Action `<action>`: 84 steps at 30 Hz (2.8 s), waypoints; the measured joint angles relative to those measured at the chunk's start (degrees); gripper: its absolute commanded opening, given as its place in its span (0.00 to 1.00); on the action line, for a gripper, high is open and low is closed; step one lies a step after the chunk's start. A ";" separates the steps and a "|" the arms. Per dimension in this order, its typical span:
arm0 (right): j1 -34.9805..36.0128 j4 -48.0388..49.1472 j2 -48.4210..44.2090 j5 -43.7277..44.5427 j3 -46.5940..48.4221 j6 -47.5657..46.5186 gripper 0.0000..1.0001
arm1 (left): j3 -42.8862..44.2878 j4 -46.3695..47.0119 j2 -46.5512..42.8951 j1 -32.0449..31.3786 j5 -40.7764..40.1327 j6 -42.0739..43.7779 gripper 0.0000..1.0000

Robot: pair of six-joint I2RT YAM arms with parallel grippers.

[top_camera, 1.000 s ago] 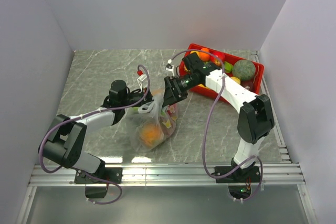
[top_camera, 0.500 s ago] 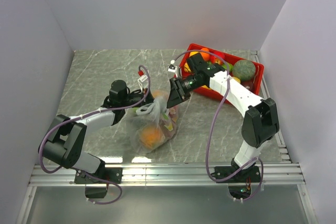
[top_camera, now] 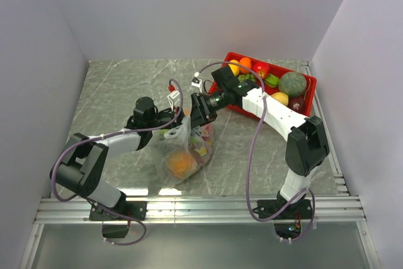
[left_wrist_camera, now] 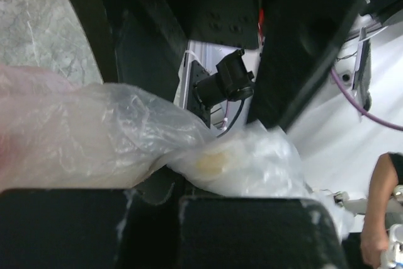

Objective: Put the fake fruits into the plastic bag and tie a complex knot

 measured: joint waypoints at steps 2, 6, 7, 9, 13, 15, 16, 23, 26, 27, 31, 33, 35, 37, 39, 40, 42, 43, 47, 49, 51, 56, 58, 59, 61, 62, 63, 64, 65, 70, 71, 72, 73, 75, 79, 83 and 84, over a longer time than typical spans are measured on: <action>0.42 2.38 0.50 0.04 -0.26 2.93 0.59 | 0.00 2.47 1.42 0.02 -0.04 -2.32 0.00; 0.55 9.07 0.57 0.46 -2.62 9.51 0.67 | -0.02 5.99 3.58 0.26 -0.55 -5.79 0.00; 0.63 10.67 0.63 0.74 -3.08 10.86 0.67 | -0.02 6.25 3.72 0.44 -0.87 -6.16 0.00; 0.85 13.46 0.63 1.33 -3.91 12.81 0.68 | -0.02 6.43 3.76 0.81 -1.60 -6.78 0.00; 1.05 18.38 -0.59 4.85 -6.95 14.29 0.54 | -0.87 6.54 3.76 1.05 -4.68 -7.72 0.00; 1.62 21.49 -2.69 8.24 -9.77 14.84 0.54 | -1.68 6.64 3.80 0.98 -5.57 -8.70 0.00; 2.10 23.06 -3.96 10.25 -11.13 14.86 0.50 | -1.77 6.91 3.93 0.96 -5.62 -9.16 0.00; 2.82 20.65 -2.62 14.01 -6.49 11.13 0.83 | -1.88 12.28 5.05 2.12 -4.94 -11.45 0.00; 1.84 16.26 -0.44 13.20 -2.69 7.02 0.94 | -1.95 12.24 4.63 2.80 -5.05 -10.51 0.00; 1.62 15.15 -0.46 12.96 -2.64 5.86 0.95 | -1.95 12.26 4.57 2.56 -4.85 -10.03 0.00; 0.42 9.77 -2.34 11.61 -2.71 0.15 0.96 | -1.95 12.28 4.57 0.94 -3.78 -9.55 0.00; -0.15 7.19 -4.09 11.34 -2.71 -2.47 0.96 | -1.95 12.28 4.57 0.44 -3.13 -9.51 0.00; -0.70 4.59 -6.03 10.71 -2.69 -4.90 0.96 | -1.95 12.33 4.57 0.20 -2.64 -9.53 0.00; -1.18 1.95 -7.65 9.70 -2.67 -7.10 0.96 | -1.95 12.31 4.57 0.13 -2.36 -9.53 0.00; -1.62 -0.76 -8.33 8.50 -2.47 -9.07 0.96 | -1.95 12.31 4.55 0.11 -2.29 -9.51 0.00; -1.84 -2.49 -8.35 7.96 -2.19 -10.03 0.90 | -1.95 12.31 4.55 0.11 -2.29 -9.53 0.00; -2.19 -5.31 -8.20 6.78 -2.05 -12.13 0.79 | -1.95 12.31 4.52 0.11 -2.27 -9.53 0.00; -2.45 -6.29 -8.15 5.97 -2.32 -12.59 0.66 | -1.95 12.31 4.52 0.11 -2.27 -9.51 0.00; -4.13 -6.14 -8.26 3.76 -5.07 -12.07 0.41 | -1.95 12.28 4.52 0.04 -1.99 -9.46 0.00; -4.68 -5.22 -8.24 3.39 -6.64 -10.27 0.42 | -1.95 12.26 4.52 -0.02 -1.77 -9.14 0.00; -5.03 -3.91 -8.17 3.32 -7.23 -8.44 0.41 | -1.95 12.17 4.52 -0.11 -1.49 -8.55 0.00; -4.81 1.99 -7.50 2.80 -7.17 -3.91 0.37 | -1.95 11.98 4.44 -0.98 -1.42 -7.87 0.00; -4.61 4.00 -6.23 2.25 -7.02 -1.77 0.33 | -1.95 11.87 4.37 -1.18 -1.42 -7.39 0.00; -4.48 4.85 -5.40 1.86 -6.78 -0.72 0.31 | -1.95 11.67 4.35 -1.20 -1.42 -7.10 0.00; -4.24 6.32 -4.02 1.40 -6.32 1.18 0.27 | -1.95 11.10 4.35 -1.20 -1.42 -6.78 0.00; -4.07 6.86 -3.21 1.22 -5.75 2.12 0.27 | -1.95 10.75 4.35 -1.20 -1.42 -6.67 0.00; -3.96 7.67 -2.51 1.22 -5.20 3.08 0.26 | -1.95 10.67 4.35 -1.20 -1.42 -6.54 0.00; -3.87 8.24 -1.95 1.25 -4.72 3.91 0.25 | -1.95 10.64 4.33 -1.20 -1.42 -6.40 0.00; -3.78 8.81 -1.53 1.33 -4.11 4.79 0.25 | -1.95 10.49 4.26 -1.25 -1.44 -5.88 0.00; -3.21 11.80 -0.74 2.01 -3.19 7.65 0.55 | -1.88 9.11 3.45 -1.44 -1.40 -3.89 0.00; -3.17 11.76 -0.74 2.23 -3.21 7.41 0.59 | -1.86 8.98 3.23 -1.44 -1.40 -3.61 0.00; -3.28 11.54 -0.74 2.43 -3.30 6.58 0.66 | -1.84 8.85 2.95 -1.44 -1.31 -3.45 0.00; -3.39 10.99 -0.85 2.54 -3.48 5.27 0.66 | -1.81 8.66 2.75 -1.44 -1.22 -3.37 0.00; -4.02 9.55 -1.49 2.71 -4.24 2.49 0.66 | -1.66 8.37 2.69 -1.57 -0.94 -3.26 0.00; -6.36 4.66 -5.75 3.02 -8.02 -2.97 0.62 | -1.29 8.24 2.71 -2.03 -0.76 -3.30 0.00; -8.46 2.47 -11.63 3.17 -11.50 -4.96 0.60 | -0.83 8.66 2.82 -2.10 -0.76 -3.56 0.00; -8.81 2.64 -13.14 3.23 -12.31 -4.94 0.62 | -0.66 8.66 2.84 -2.10 -0.76 -3.56 0.00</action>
